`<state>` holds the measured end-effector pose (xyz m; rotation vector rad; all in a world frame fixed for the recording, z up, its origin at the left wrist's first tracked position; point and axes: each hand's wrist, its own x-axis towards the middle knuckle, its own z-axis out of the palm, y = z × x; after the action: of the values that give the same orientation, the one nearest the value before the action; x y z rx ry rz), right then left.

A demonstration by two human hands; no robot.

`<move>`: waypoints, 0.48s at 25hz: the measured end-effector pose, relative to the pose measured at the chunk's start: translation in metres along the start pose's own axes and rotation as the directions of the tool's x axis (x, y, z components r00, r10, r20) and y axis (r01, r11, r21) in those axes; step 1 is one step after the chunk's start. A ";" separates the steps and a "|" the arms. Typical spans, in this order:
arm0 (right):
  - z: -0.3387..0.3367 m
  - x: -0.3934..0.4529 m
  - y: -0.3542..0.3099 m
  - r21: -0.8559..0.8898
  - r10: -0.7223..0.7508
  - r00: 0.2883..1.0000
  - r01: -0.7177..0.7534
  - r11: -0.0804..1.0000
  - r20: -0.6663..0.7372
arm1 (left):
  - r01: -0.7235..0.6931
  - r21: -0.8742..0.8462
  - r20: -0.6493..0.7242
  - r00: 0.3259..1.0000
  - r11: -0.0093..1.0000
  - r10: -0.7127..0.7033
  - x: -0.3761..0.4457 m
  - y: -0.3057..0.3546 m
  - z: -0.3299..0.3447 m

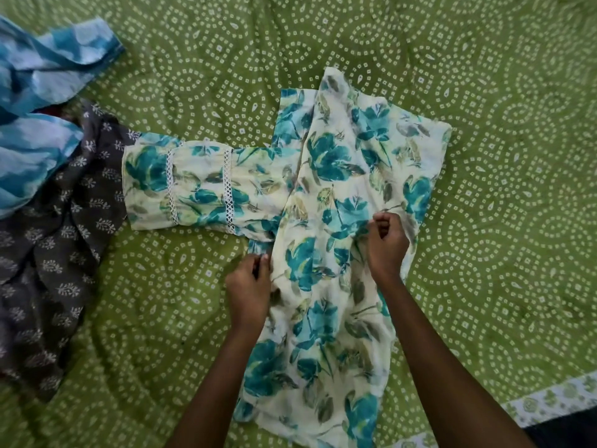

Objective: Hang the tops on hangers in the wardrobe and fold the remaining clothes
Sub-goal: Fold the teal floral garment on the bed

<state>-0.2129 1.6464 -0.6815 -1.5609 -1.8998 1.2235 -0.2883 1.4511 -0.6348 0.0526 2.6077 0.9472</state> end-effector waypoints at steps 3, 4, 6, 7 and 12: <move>-0.010 0.012 0.007 -0.159 -0.209 0.978 0.203 0.966 -0.022 | -0.207 -0.057 -0.013 0.978 0.977 0.207 0.009 0.007 0.000; -0.012 0.020 0.009 -0.239 -0.236 0.971 0.223 0.945 -0.027 | -0.263 -0.067 0.013 0.964 0.962 0.265 0.023 0.019 0.003; -0.012 0.034 0.013 -0.342 -0.239 0.971 0.224 0.913 -0.004 | -0.201 -0.049 0.155 0.966 0.978 0.206 0.060 0.050 0.015; -0.011 0.038 0.014 -0.374 -0.248 0.969 0.234 0.898 0.010 | -0.111 -0.013 0.251 0.962 0.994 0.110 0.081 0.066 0.023; -0.001 0.046 0.021 -0.409 -0.283 0.959 0.255 0.876 -0.009 | 0.371 -0.231 0.598 0.783 0.899 -0.170 0.158 0.129 0.049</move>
<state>-0.2141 1.6889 -0.7080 -1.4307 -2.3364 0.6763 -0.4299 1.6062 -0.6400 -0.1197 1.8180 1.0600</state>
